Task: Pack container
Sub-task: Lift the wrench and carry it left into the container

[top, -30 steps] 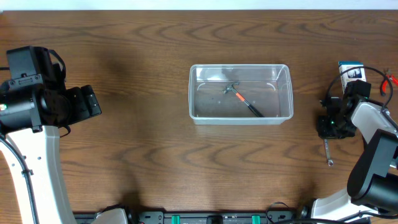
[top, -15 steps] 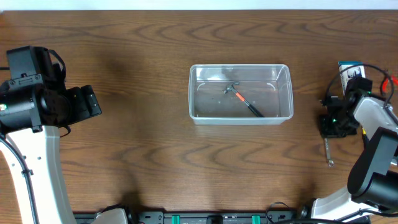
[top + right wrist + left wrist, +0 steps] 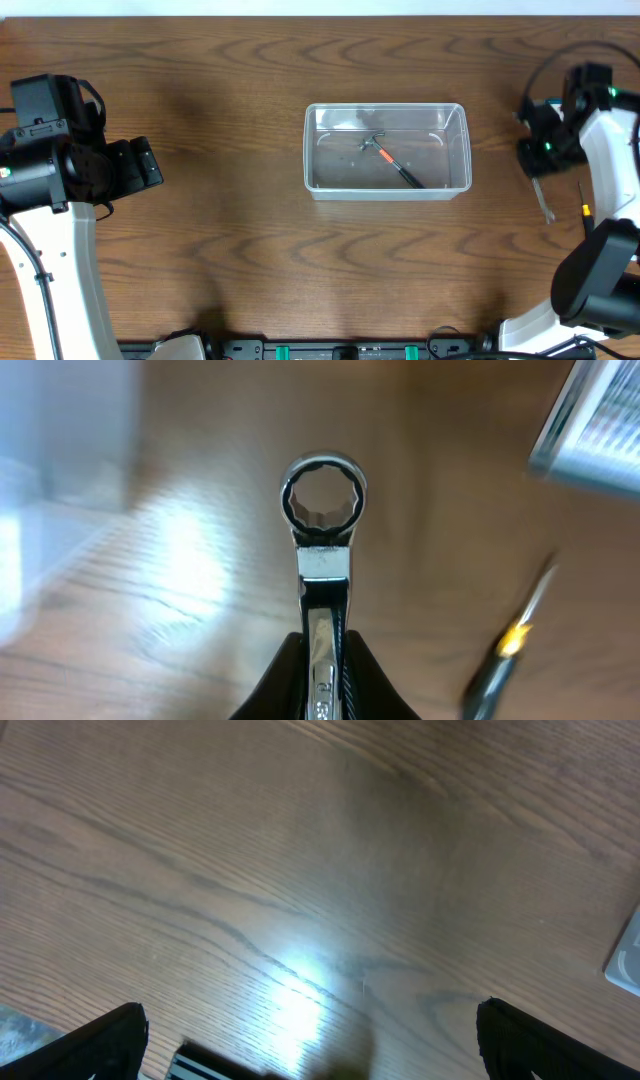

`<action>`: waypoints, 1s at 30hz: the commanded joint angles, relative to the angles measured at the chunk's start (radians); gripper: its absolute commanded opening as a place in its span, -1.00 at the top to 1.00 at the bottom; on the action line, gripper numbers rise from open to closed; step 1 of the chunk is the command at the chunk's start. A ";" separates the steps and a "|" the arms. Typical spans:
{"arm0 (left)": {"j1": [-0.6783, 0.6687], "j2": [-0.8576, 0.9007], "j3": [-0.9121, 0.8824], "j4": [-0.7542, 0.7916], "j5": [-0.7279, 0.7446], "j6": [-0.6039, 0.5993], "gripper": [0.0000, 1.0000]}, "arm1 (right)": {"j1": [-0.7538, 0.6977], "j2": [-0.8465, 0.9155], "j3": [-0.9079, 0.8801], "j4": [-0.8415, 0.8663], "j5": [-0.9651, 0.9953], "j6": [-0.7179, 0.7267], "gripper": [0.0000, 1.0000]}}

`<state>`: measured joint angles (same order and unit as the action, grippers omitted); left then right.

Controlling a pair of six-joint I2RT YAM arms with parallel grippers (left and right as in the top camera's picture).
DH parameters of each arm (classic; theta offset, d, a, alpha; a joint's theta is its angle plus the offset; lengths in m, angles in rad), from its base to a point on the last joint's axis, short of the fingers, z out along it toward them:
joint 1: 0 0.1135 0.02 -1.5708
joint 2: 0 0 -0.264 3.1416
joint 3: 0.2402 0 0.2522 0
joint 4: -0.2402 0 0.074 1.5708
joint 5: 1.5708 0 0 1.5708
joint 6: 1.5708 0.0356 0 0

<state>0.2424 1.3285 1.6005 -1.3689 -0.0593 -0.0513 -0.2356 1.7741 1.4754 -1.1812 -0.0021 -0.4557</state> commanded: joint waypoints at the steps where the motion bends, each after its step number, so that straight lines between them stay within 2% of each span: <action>1: 0.005 -0.002 0.011 -0.003 -0.002 0.006 -0.96 | 0.095 0.005 0.146 -0.045 -0.005 -0.074 0.87; 8: 0.005 -0.002 0.011 -0.003 -0.002 0.006 -0.96 | 0.288 0.005 0.324 -0.075 0.002 -0.186 0.81; 19: 0.005 -0.002 0.011 -0.003 -0.002 0.005 -0.96 | 0.593 0.005 0.336 -0.025 0.001 -0.406 0.85; 30: 0.005 -0.002 0.011 -0.003 -0.002 0.006 -0.96 | 0.660 0.031 0.335 0.032 -0.102 -0.518 0.79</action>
<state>0.2424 1.3285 1.6005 -1.3685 -0.0593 -0.0513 0.4160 1.7805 1.7931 -1.1534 -0.0597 -0.9131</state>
